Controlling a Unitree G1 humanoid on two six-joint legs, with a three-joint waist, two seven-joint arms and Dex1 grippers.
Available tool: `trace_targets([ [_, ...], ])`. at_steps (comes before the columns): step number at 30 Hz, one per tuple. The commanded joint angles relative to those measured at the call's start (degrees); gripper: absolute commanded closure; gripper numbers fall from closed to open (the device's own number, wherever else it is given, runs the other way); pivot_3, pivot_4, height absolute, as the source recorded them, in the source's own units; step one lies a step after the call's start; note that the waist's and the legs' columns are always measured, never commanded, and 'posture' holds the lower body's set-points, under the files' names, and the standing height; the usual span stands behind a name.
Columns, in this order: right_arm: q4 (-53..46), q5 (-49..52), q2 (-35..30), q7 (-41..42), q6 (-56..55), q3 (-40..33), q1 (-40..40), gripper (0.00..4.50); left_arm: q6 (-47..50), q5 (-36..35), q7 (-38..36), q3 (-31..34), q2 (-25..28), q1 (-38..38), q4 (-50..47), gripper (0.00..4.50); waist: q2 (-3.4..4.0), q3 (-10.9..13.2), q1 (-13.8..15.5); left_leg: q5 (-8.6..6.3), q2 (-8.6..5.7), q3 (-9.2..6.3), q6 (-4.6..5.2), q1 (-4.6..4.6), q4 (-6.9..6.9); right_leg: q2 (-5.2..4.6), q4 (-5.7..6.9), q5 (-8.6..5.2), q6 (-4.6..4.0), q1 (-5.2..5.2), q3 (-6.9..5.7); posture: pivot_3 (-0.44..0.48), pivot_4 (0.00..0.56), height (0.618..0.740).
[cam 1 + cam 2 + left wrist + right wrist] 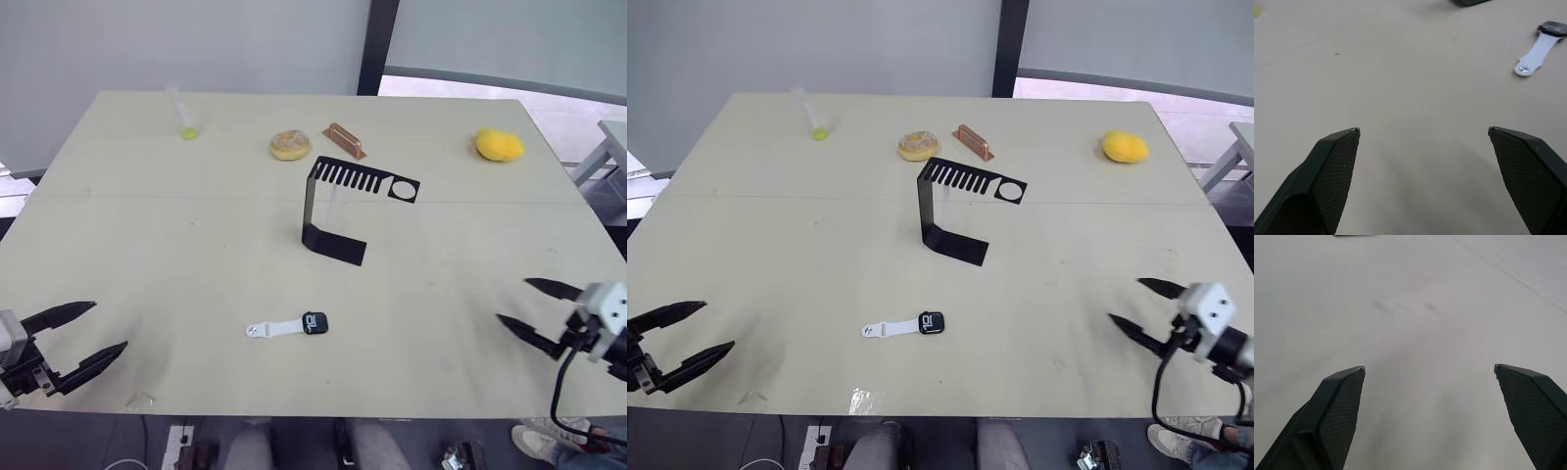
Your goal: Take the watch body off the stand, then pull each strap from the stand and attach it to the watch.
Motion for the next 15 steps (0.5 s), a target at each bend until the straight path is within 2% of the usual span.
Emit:
trace_targets([
  [1, 0.9, 1.4, -0.2, -2.4, -1.3, -2.4, -1.8, 0.03, -1.2, -1.1, 2.0, 2.3, -0.7, 0.2, 0.3, 0.0, 0.01, 0.0, -0.3, -0.01, 0.02, 0.05, -0.01, 0.1, -0.02, 0.01, 0.07, -0.01, -0.02, 0.04, 0.05, 0.0, 0.15, 0.74],
  [8, -2.8, 2.6, 6.6, -7.0, 4.4, 3.2, -8.6, 0.03, 0.8, -2.9, 6.3, -1.4, -3.3, -2.0, -5.2, 0.0, 0.0, 0.0, -0.2, -0.09, 0.16, 0.21, -0.16, 0.76, -0.32, 0.13, -0.09, -0.04, -0.07, 0.57, 0.13, 0.0, 0.15, 0.74],
  [15, -10.8, 4.1, 15.3, -9.3, 15.4, 13.6, -18.4, 0.03, 11.6, -8.1, 18.3, -10.6, -6.9, -5.4, -25.6, 0.0, 0.05, 0.0, -0.1, -0.11, 0.17, 0.11, -0.2, 0.73, -0.24, 0.09, 0.01, -0.02, -0.04, 0.59, 0.07, 0.0, 0.15, 0.74],
])
